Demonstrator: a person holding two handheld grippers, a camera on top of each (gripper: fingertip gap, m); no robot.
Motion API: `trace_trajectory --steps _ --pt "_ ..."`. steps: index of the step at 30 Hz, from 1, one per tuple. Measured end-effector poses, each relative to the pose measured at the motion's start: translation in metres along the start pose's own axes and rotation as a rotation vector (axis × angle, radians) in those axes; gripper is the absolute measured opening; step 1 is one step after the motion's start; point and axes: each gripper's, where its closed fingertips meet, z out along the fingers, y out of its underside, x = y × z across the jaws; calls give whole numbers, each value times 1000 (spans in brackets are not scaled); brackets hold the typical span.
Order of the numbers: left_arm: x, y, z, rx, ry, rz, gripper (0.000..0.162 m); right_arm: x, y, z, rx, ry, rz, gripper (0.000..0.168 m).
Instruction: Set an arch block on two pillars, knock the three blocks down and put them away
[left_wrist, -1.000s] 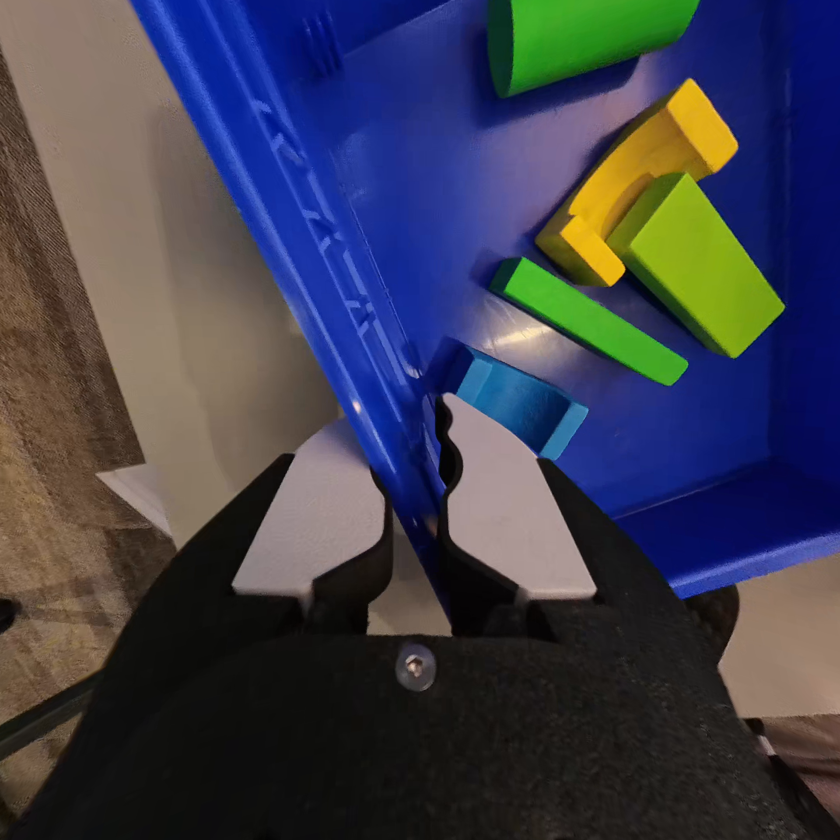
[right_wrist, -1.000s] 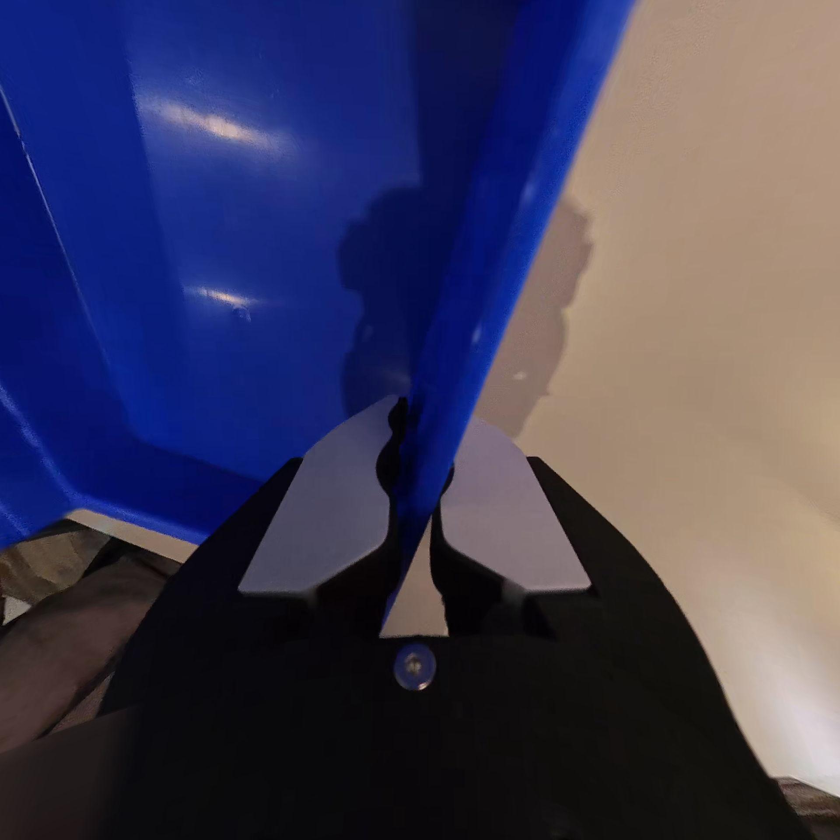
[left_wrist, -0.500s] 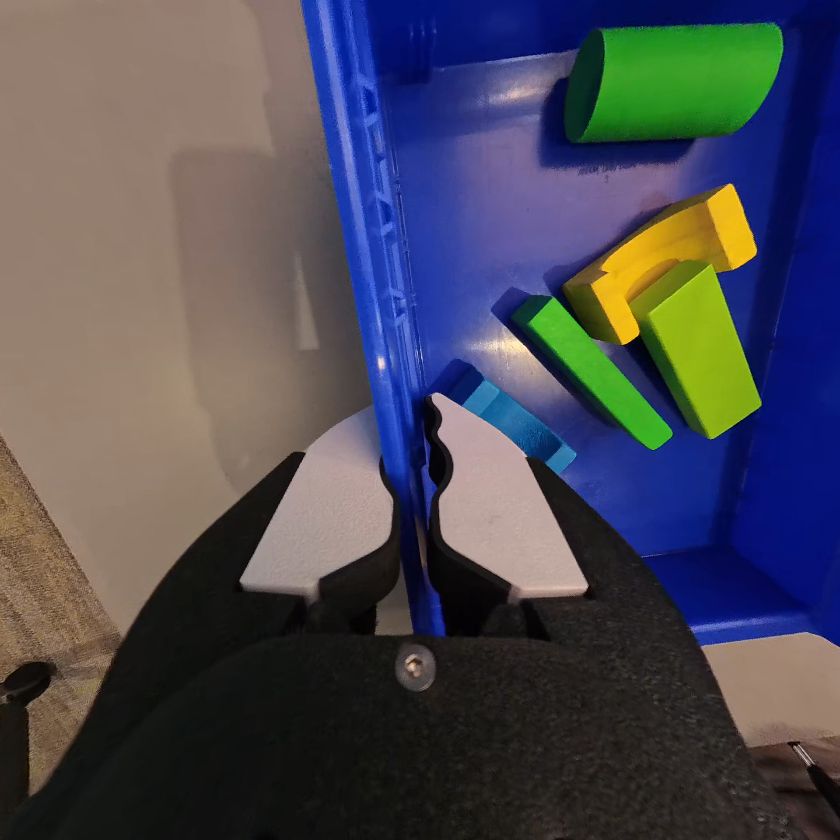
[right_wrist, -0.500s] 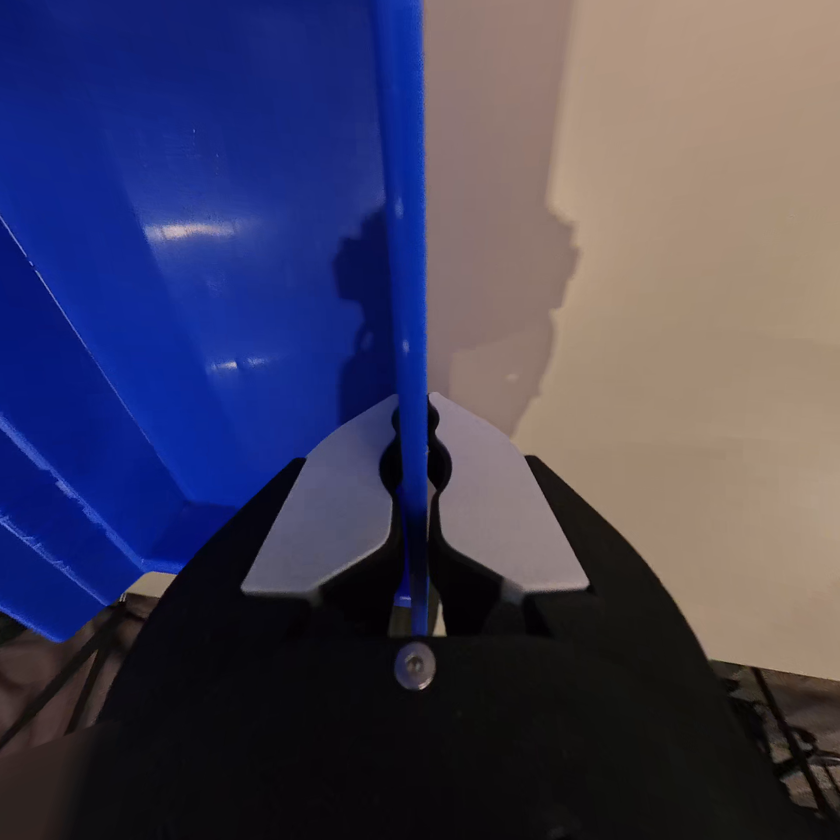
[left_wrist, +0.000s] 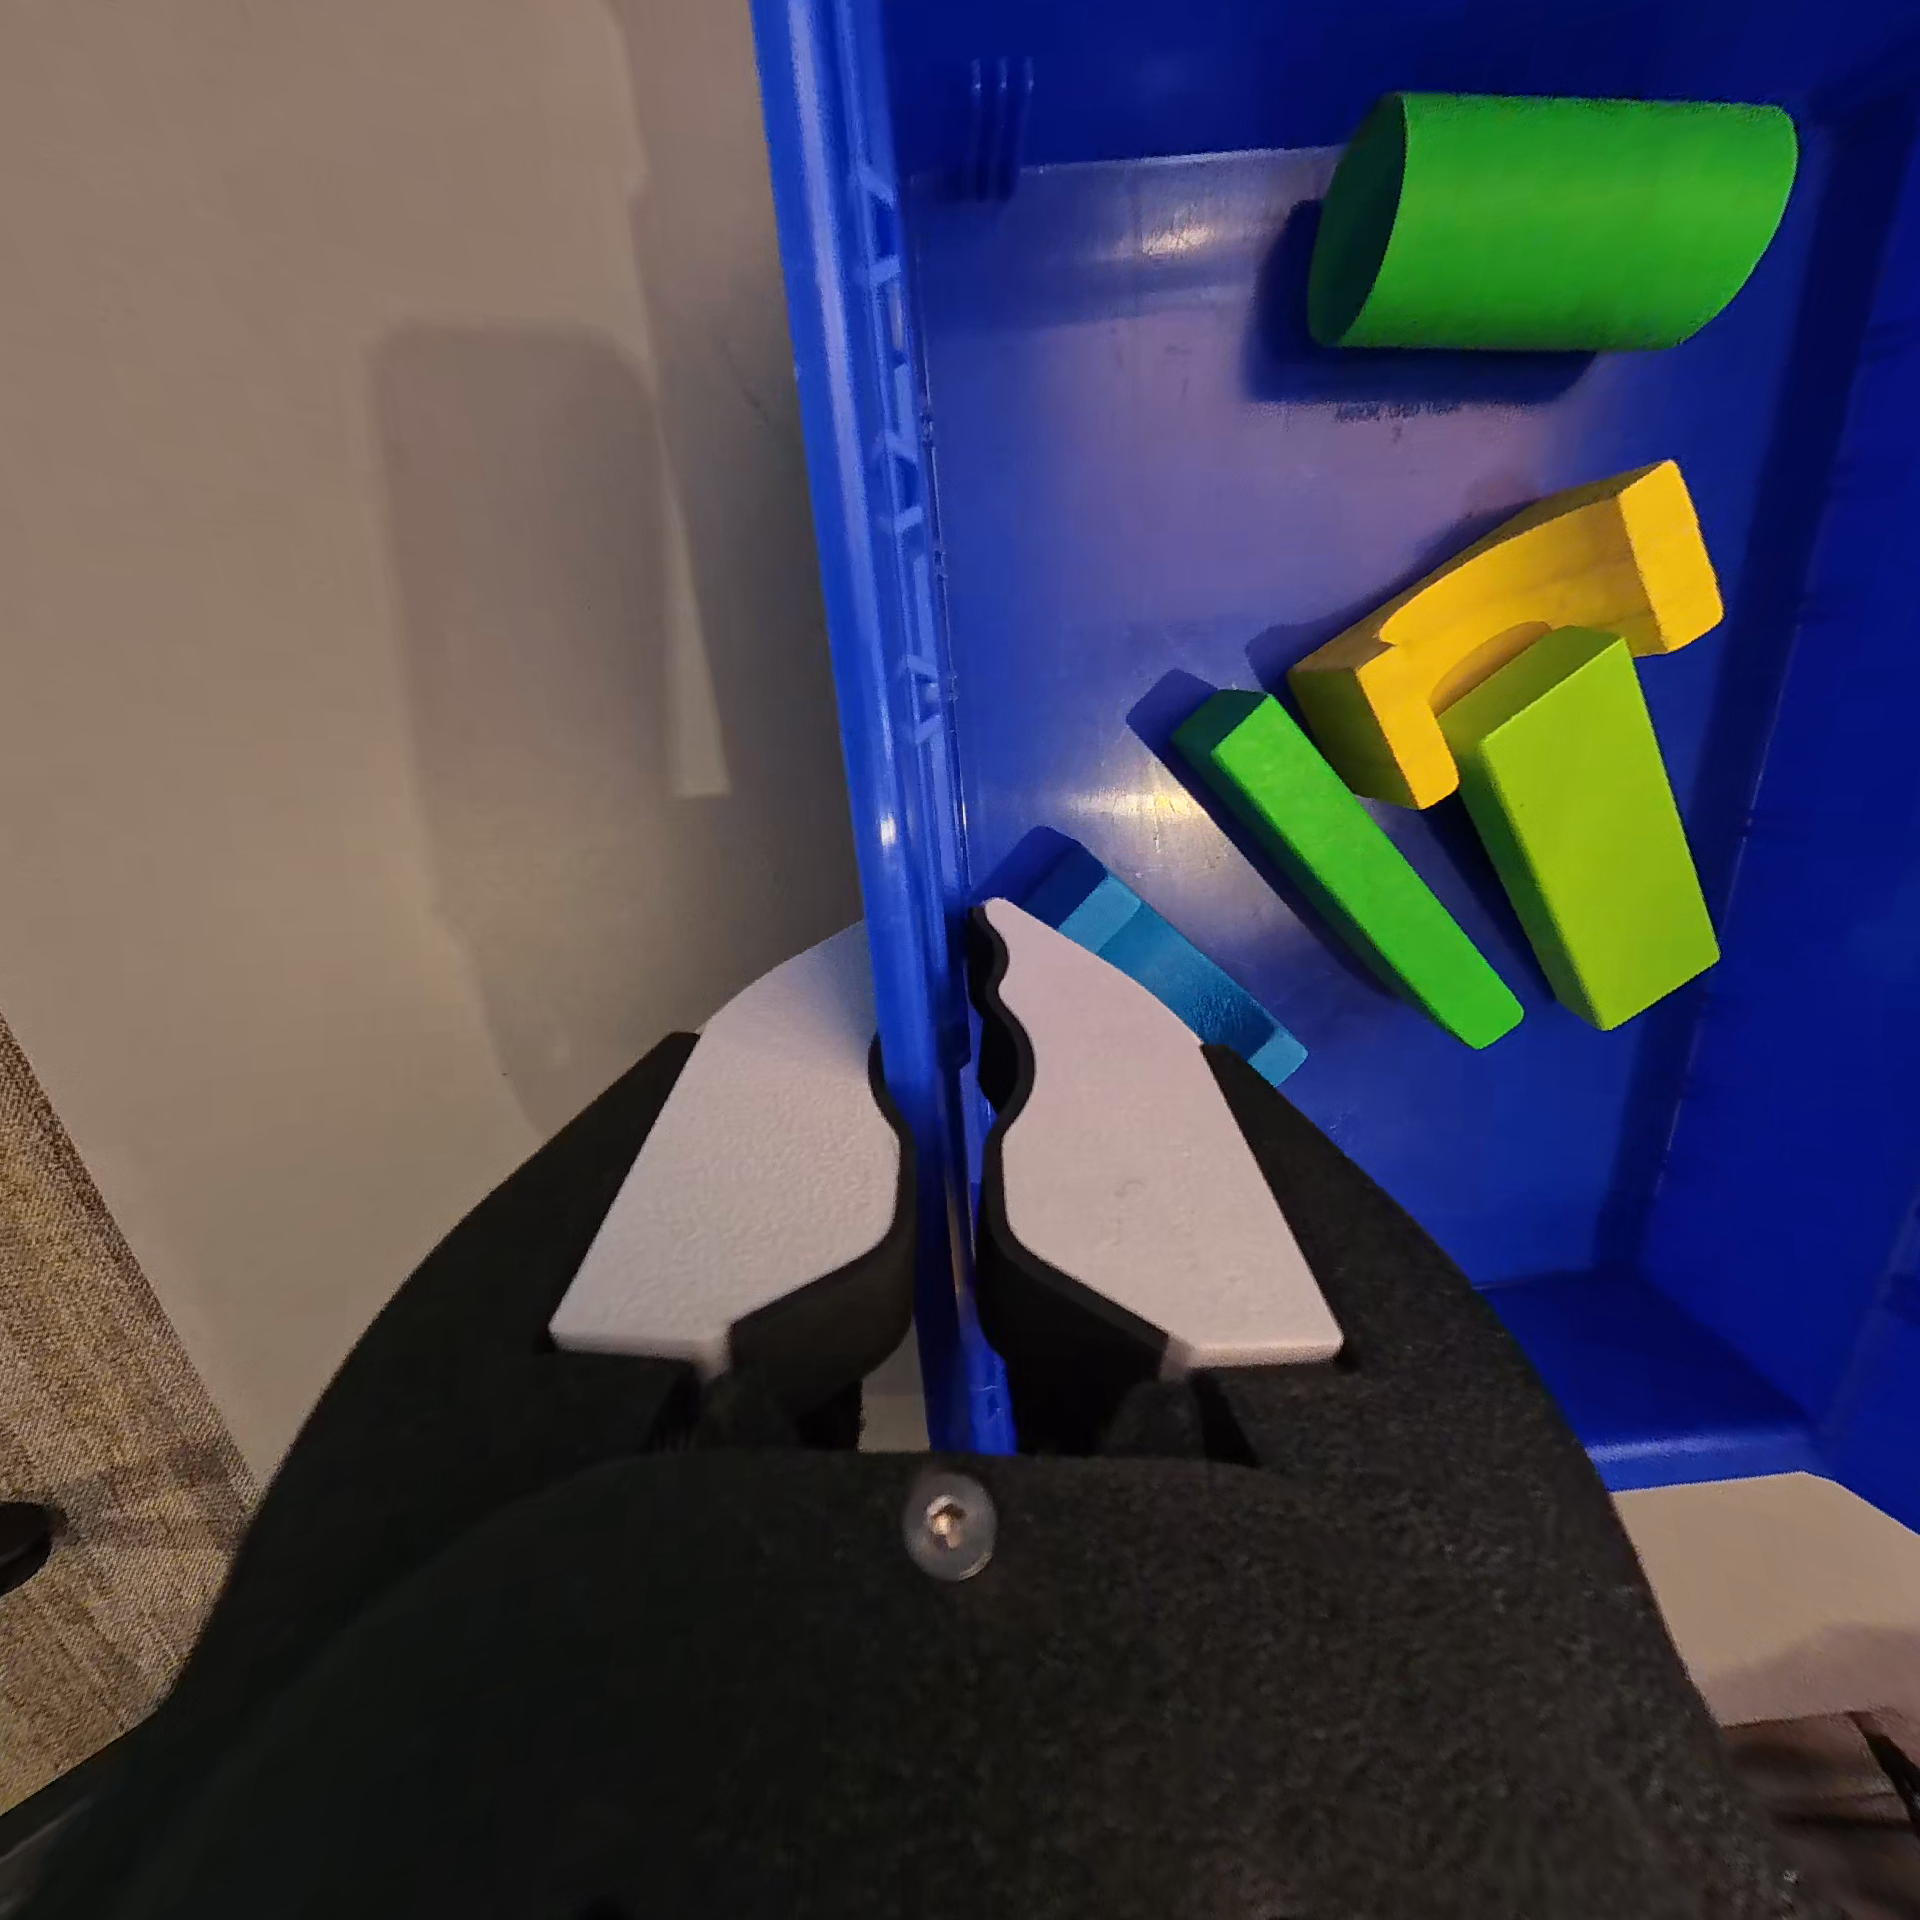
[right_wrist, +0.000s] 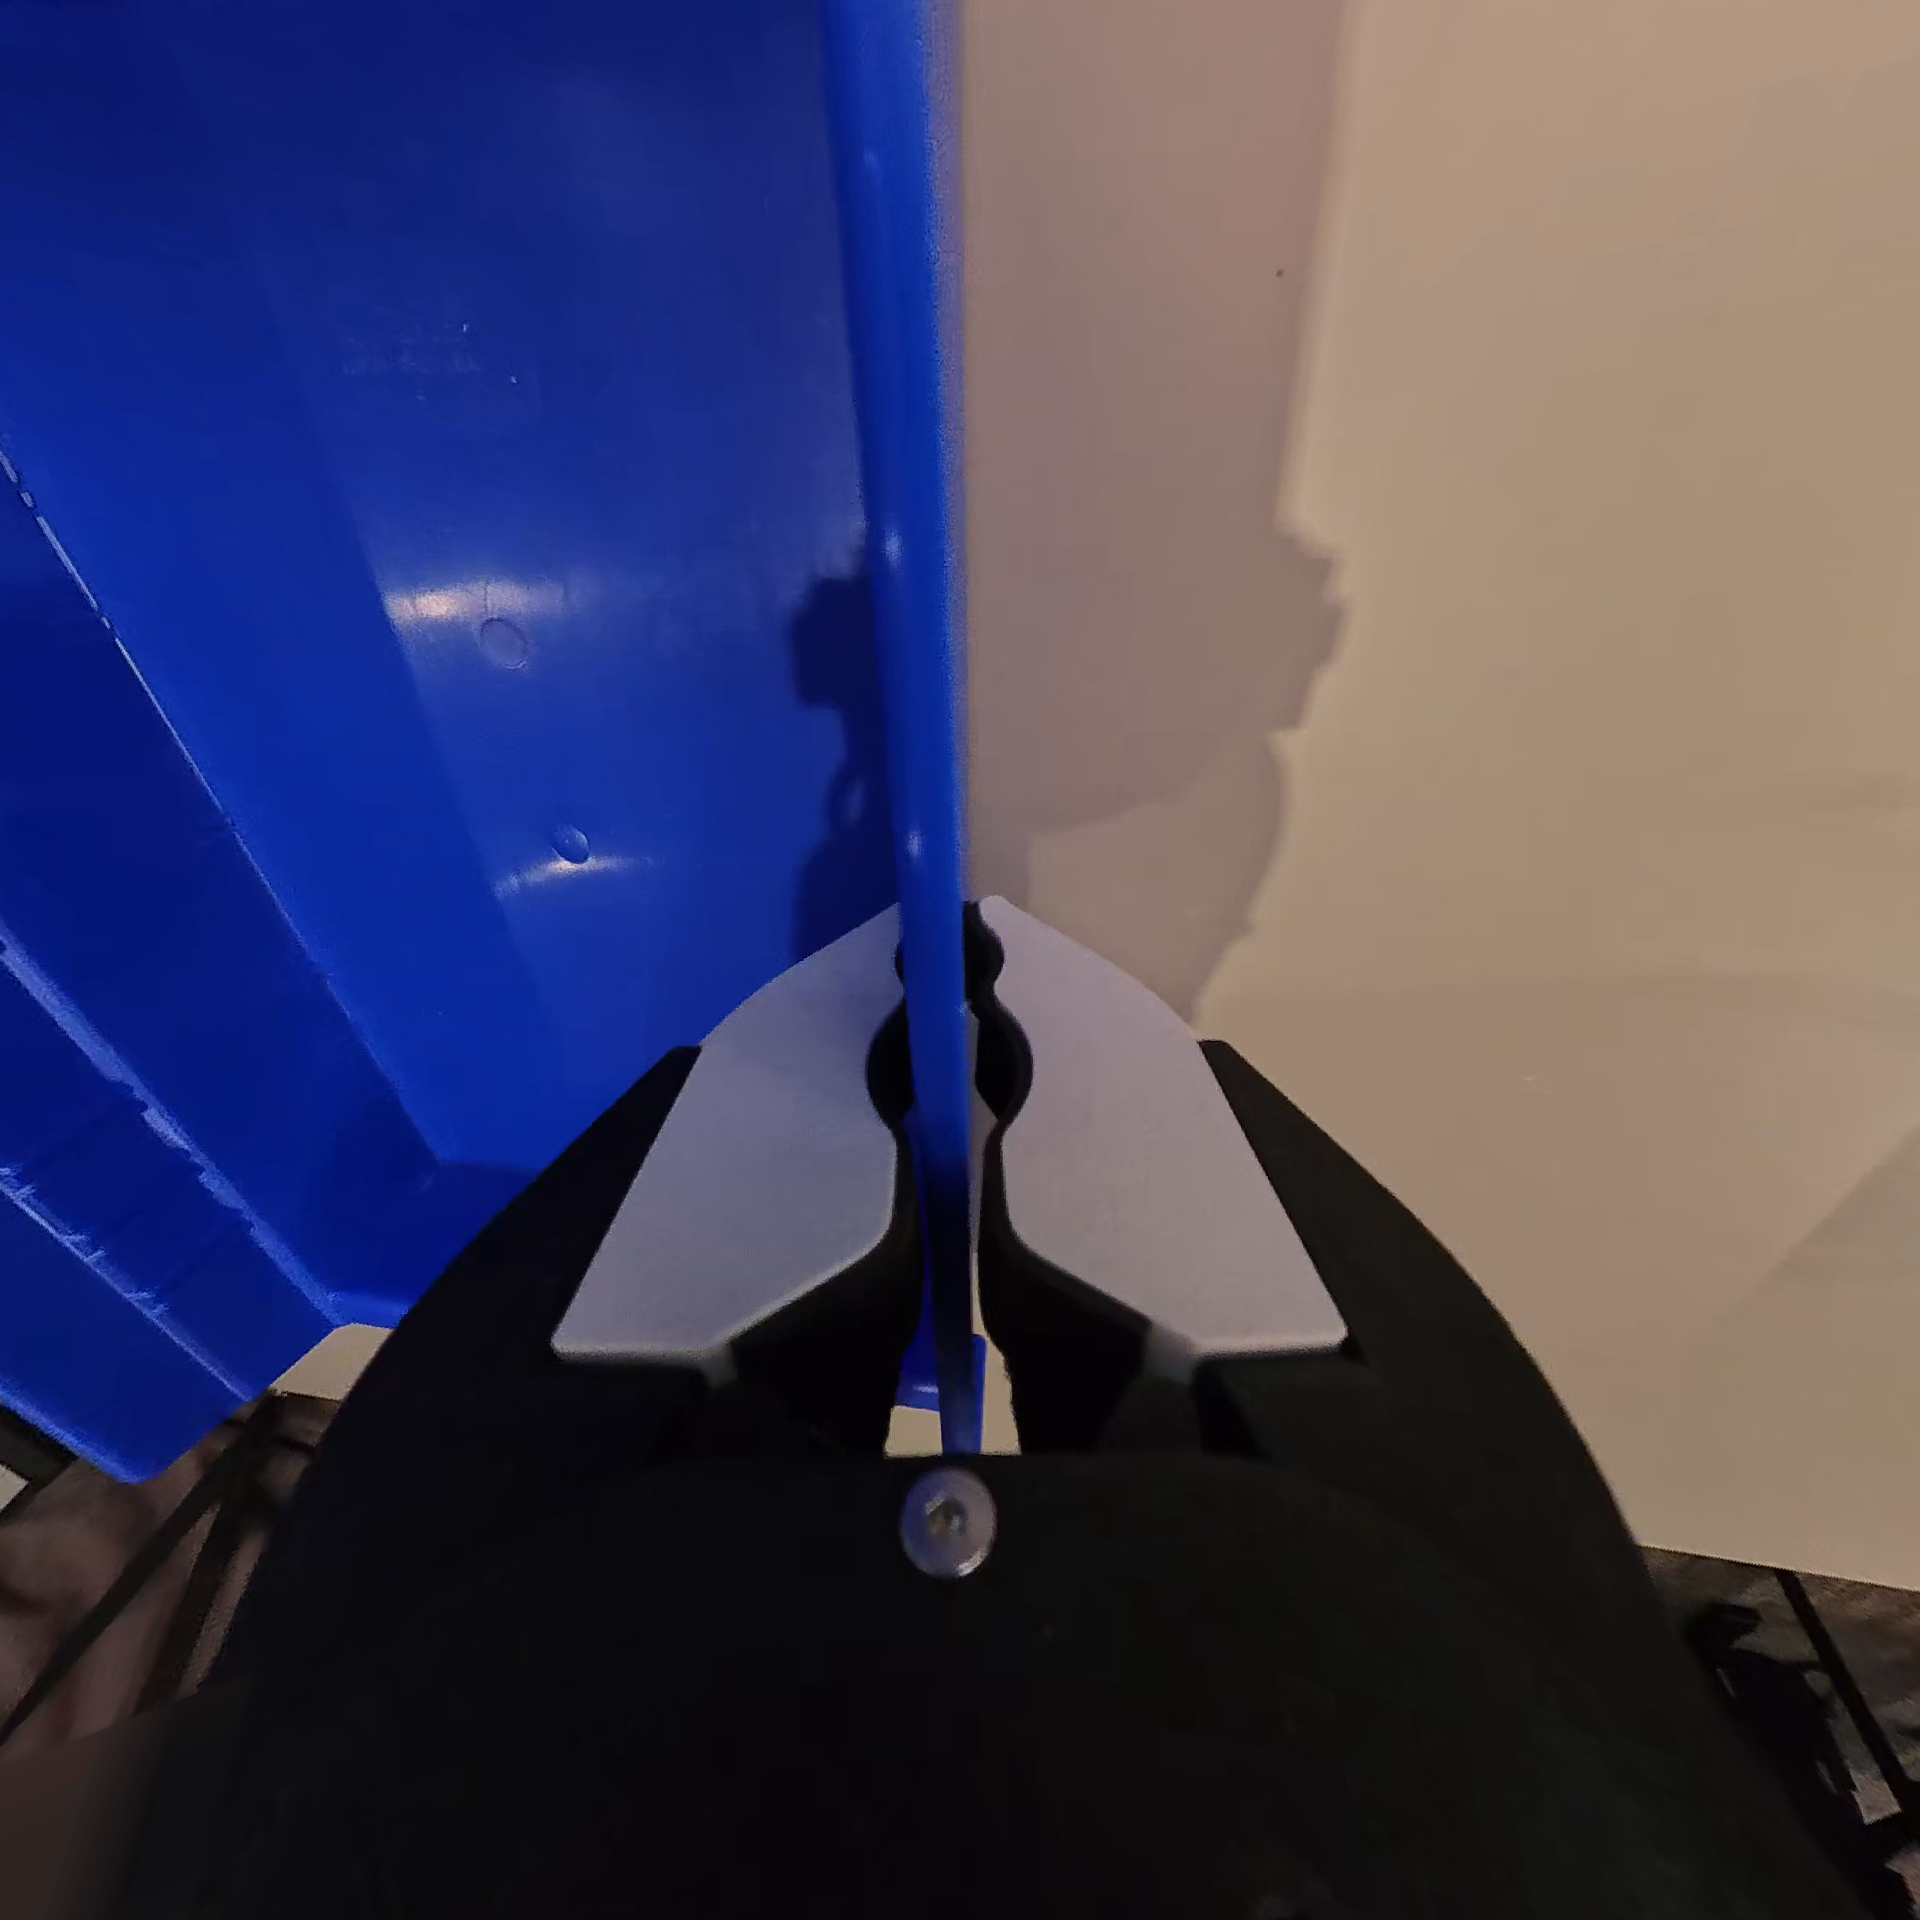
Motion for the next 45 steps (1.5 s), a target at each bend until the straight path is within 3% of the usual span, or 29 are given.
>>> trace_trajectory --steps 22,24,25,29,33,36,39,41,43,45 --pt "-3 -2 0 22 18 -11 5 6 1 -1 65 -13 60 6" --pt "-4 -7 -6 70 11 16 6 6 -3 -2 105 -11 58 14" --pt "-6 -12 -15 120 -3 16 9 8 -7 -4 145 -2 56 24" --pt "5 -38 -81 414 0 54 21 0 -25 -40 396 -19 13 26" --pt "57 -47 -153 692 139 171 34 -13 -36 -119 782 119 -91 26" --pt "97 -45 -183 830 258 258 42 -55 -35 -185 1136 121 -233 28" --pt "133 -35 -178 815 386 350 32 -111 -21 -226 1426 -1 -413 43" --pt "146 -32 -164 746 396 405 10 -144 -14 -243 1524 -99 -516 44" --pt "157 -34 -148 707 370 413 12 -165 -16 -250 1520 -211 -546 44" --pt "165 -27 -123 586 362 382 25 -182 -21 -252 1503 -334 -547 44"
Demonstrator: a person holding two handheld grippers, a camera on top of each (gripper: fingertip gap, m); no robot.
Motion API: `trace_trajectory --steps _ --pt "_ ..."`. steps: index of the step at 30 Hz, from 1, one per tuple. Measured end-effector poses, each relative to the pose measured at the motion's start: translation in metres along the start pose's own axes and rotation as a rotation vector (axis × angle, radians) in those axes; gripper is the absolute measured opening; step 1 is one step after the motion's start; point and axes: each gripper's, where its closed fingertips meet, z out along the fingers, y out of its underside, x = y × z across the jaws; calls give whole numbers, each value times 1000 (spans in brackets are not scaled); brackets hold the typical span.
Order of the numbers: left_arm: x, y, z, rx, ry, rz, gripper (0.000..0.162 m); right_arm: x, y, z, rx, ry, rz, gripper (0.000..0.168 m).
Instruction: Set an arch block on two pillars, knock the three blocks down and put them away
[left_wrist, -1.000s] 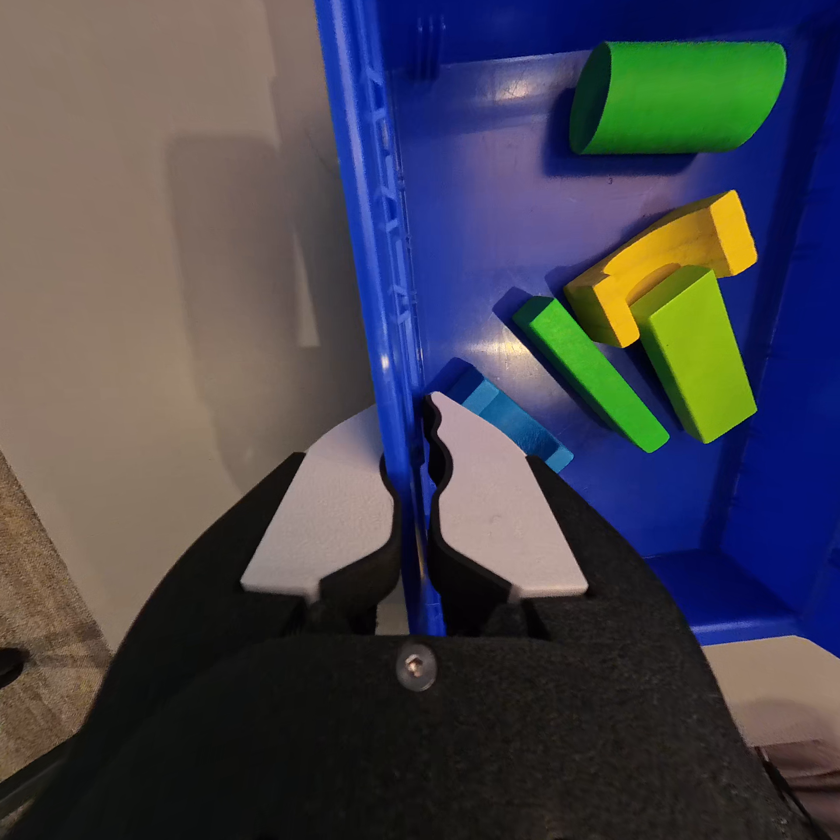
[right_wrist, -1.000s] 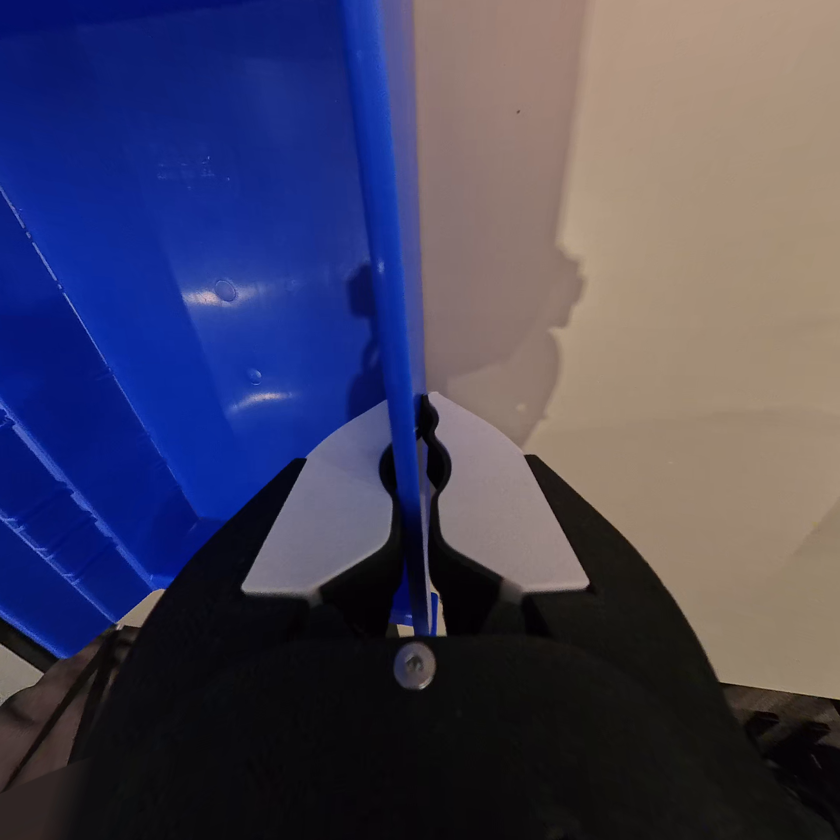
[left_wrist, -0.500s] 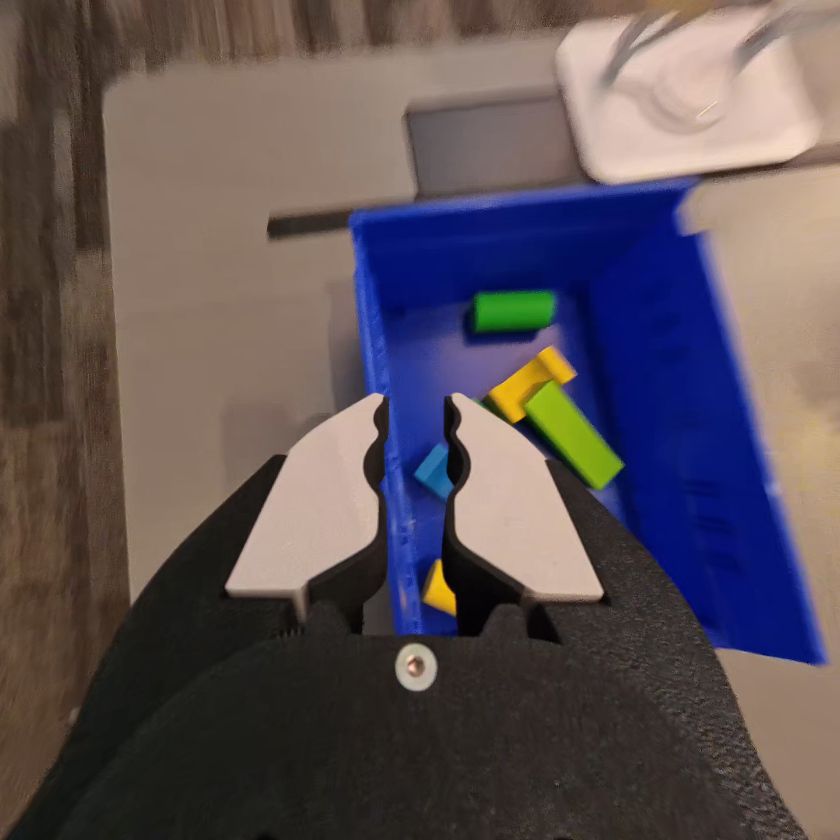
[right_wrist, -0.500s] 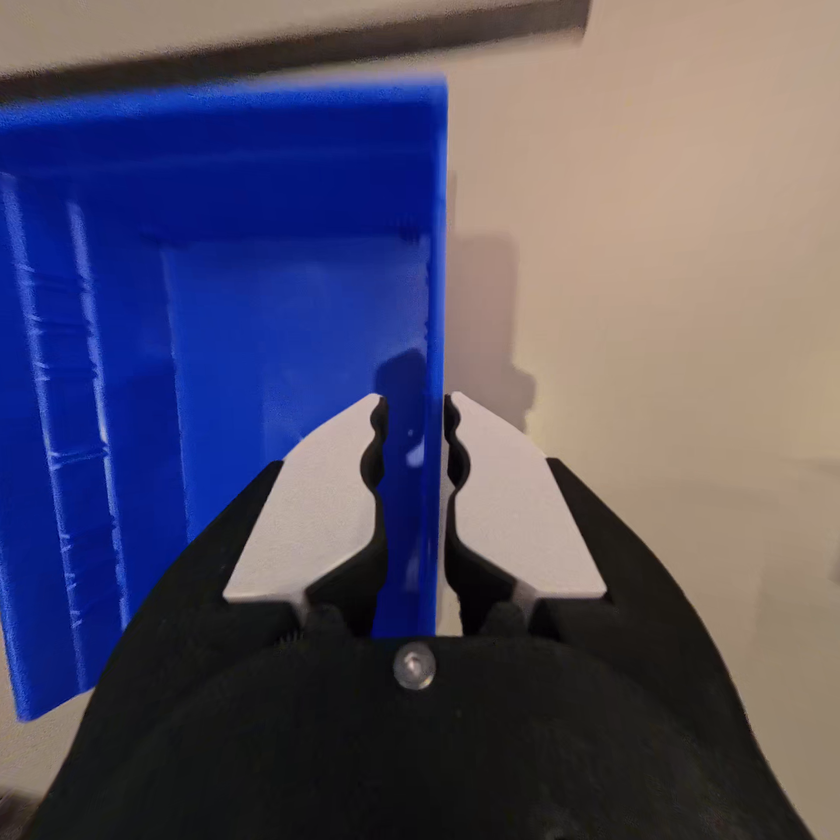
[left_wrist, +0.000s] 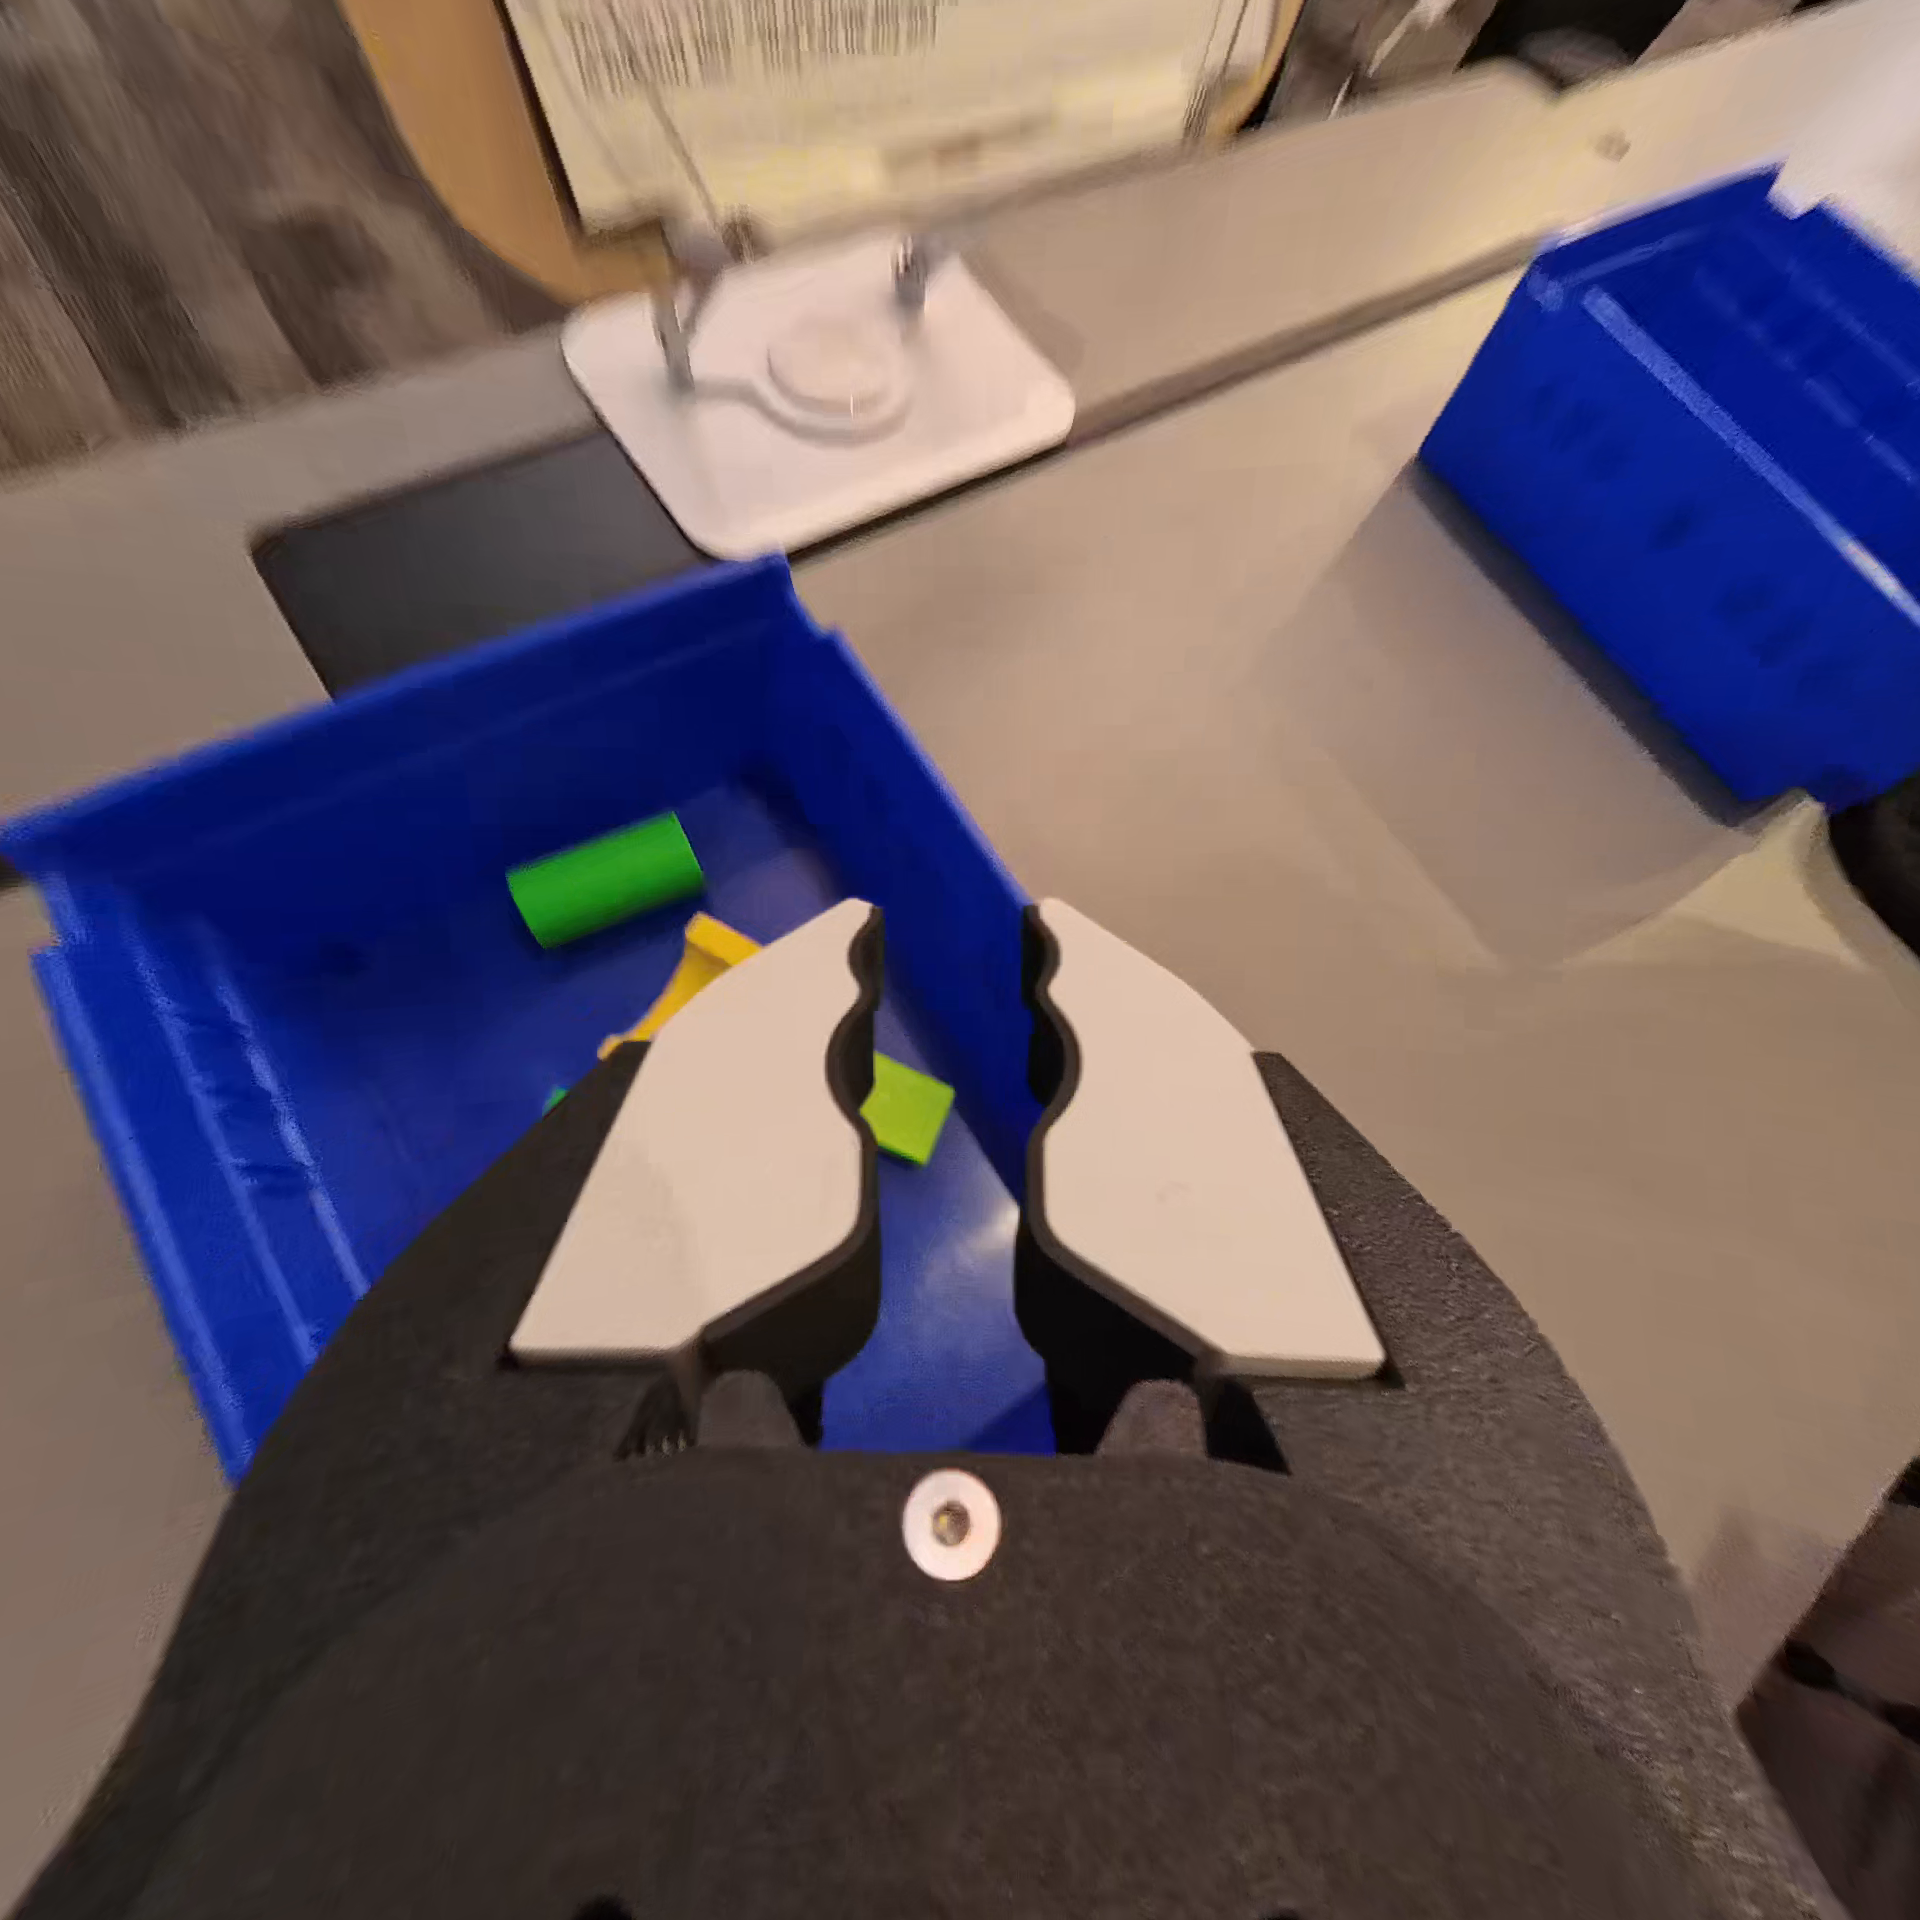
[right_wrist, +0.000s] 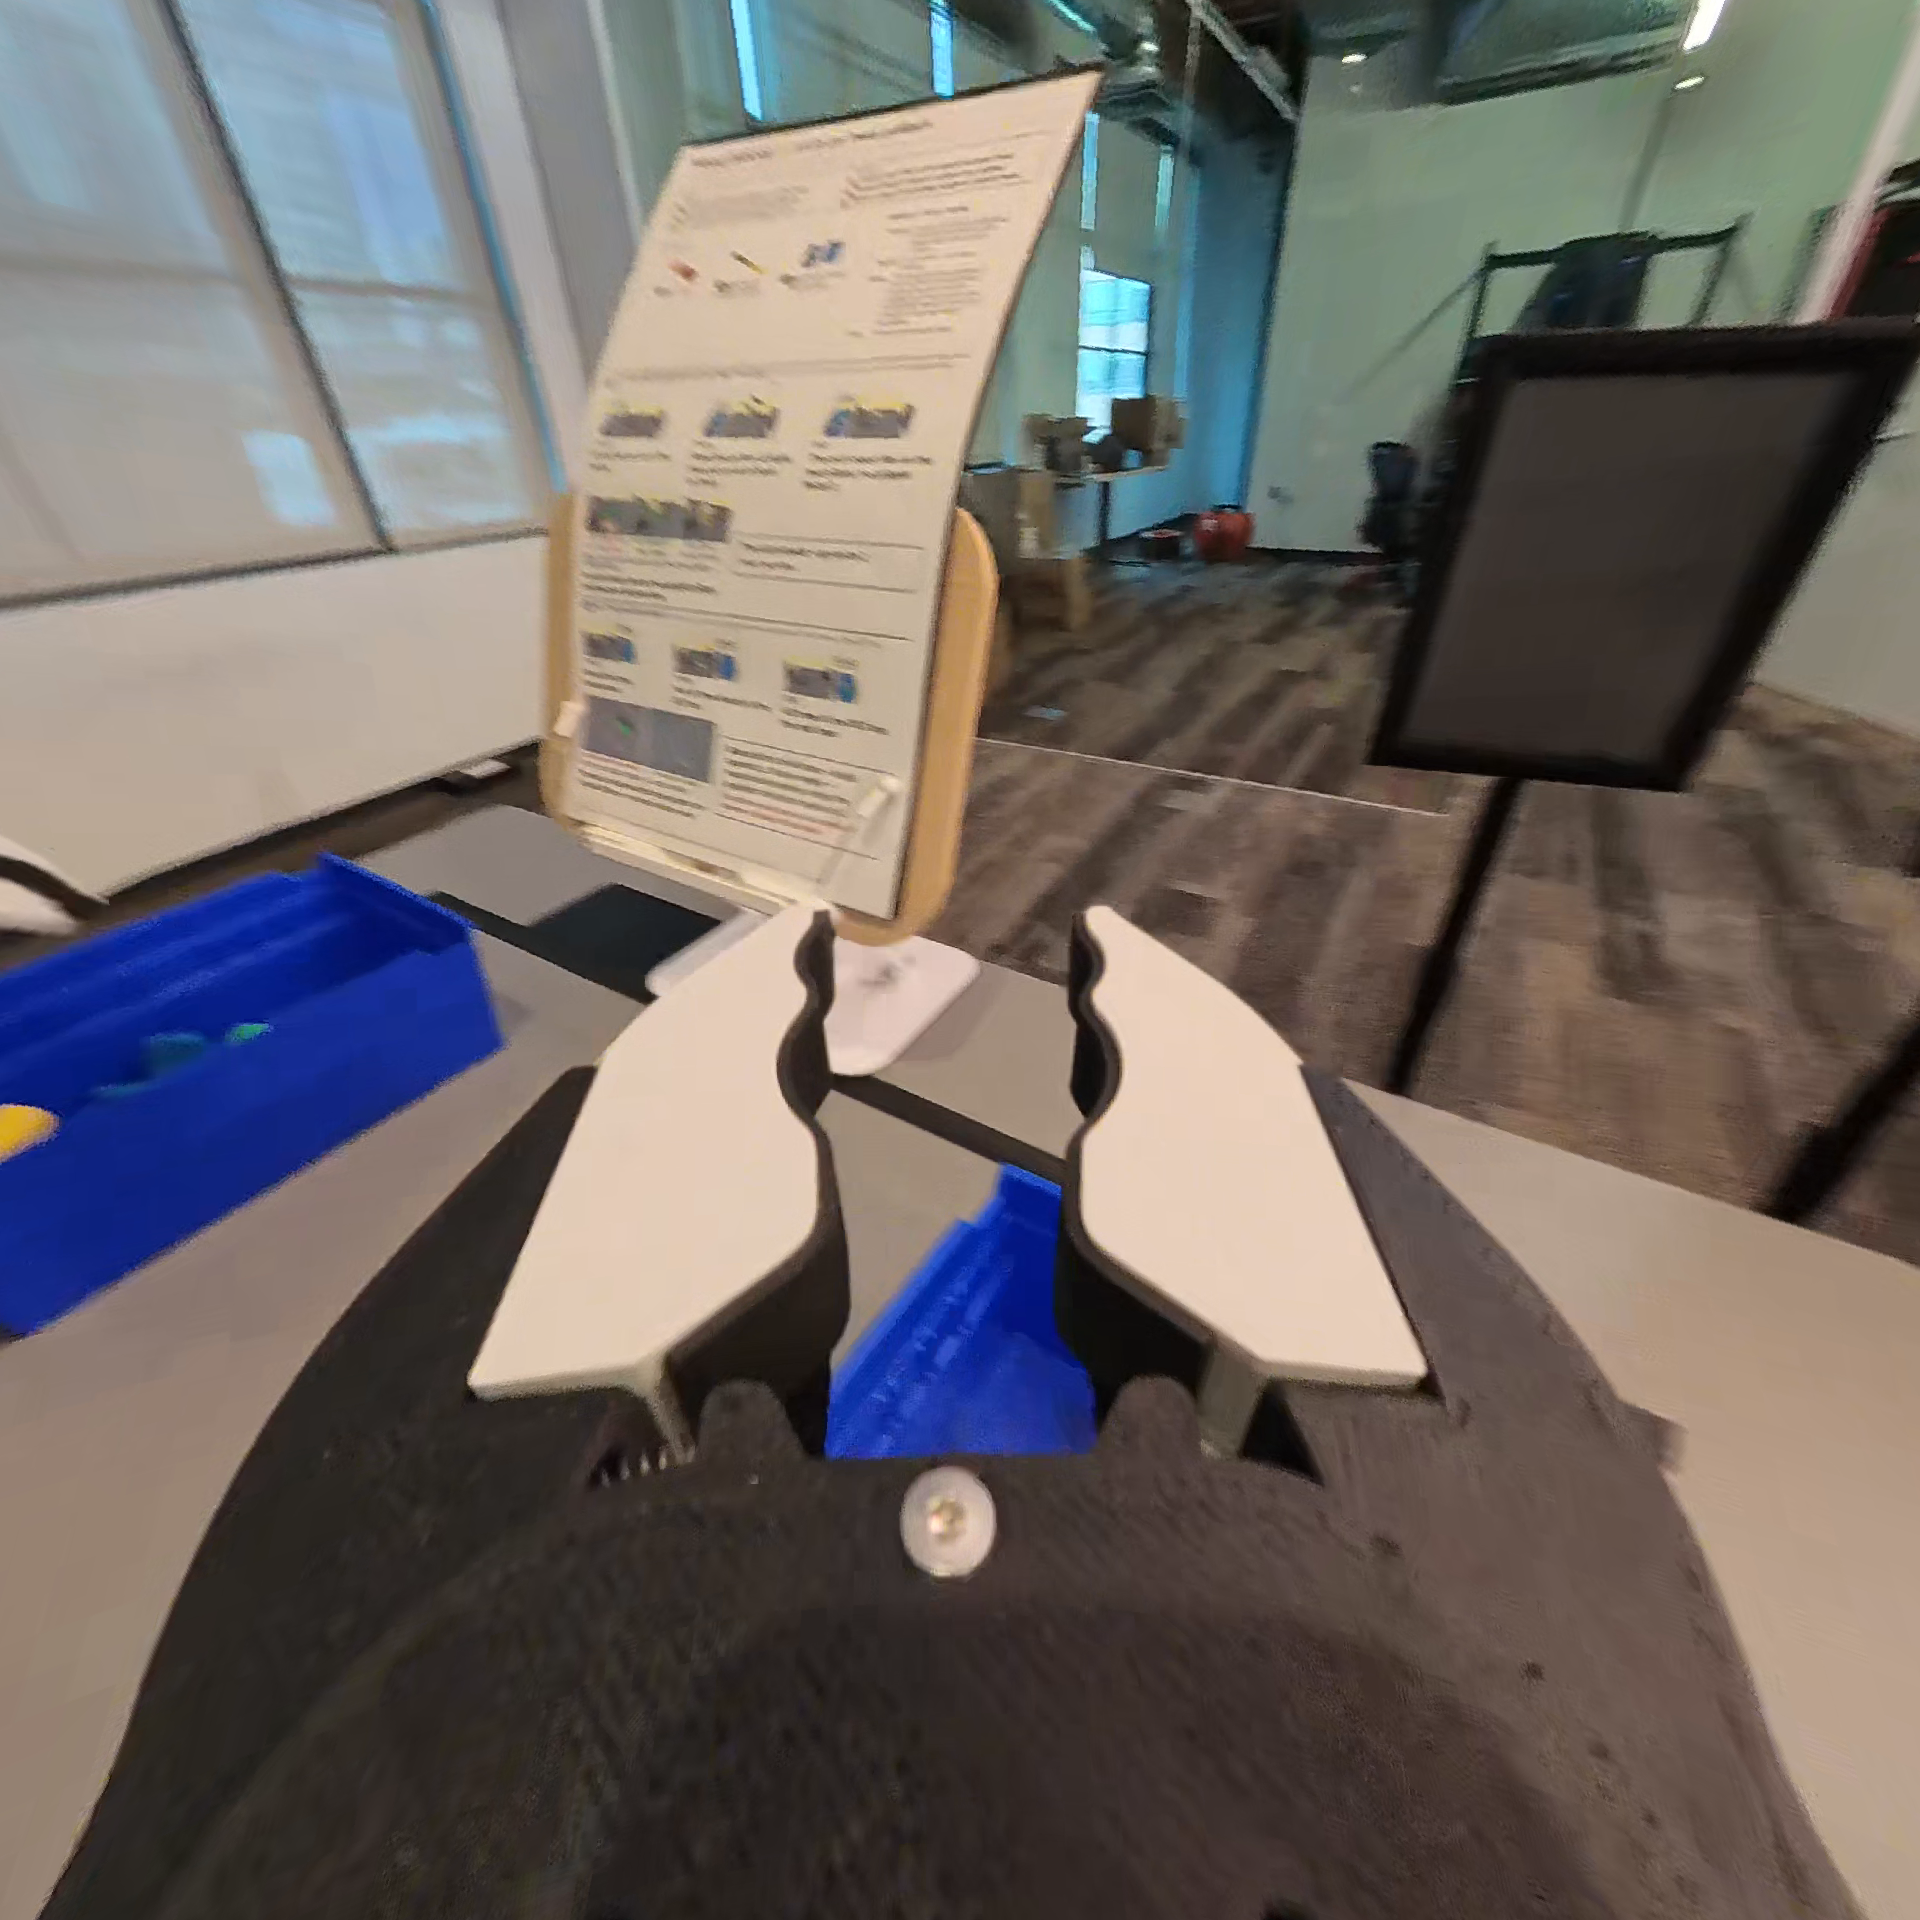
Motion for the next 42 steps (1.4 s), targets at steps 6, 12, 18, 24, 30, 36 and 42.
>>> trace_trajectory --steps 6,12,18,24,30,36,42 --pt "-20 59 43 -186 -89 -165 35 -8 44 31 -123 -75 23 47" --pt "-49 82 66 -378 -201 -277 46 -4 69 37 -253 -36 -25 50" --pt "-53 91 75 -561 -293 -262 53 -10 66 31 -251 -71 0 50" --pt "-46 110 84 -665 -287 -347 49 -7 58 25 -218 -100 58 50" --pt "-47 123 87 -708 -316 -380 52 -5 64 24 -243 -107 75 50" --pt "-50 116 89 -698 -330 -381 37 -6 67 26 -264 -101 53 50" --pt "-56 103 71 -638 -327 -271 15 -9 70 28 -279 -107 31 49"
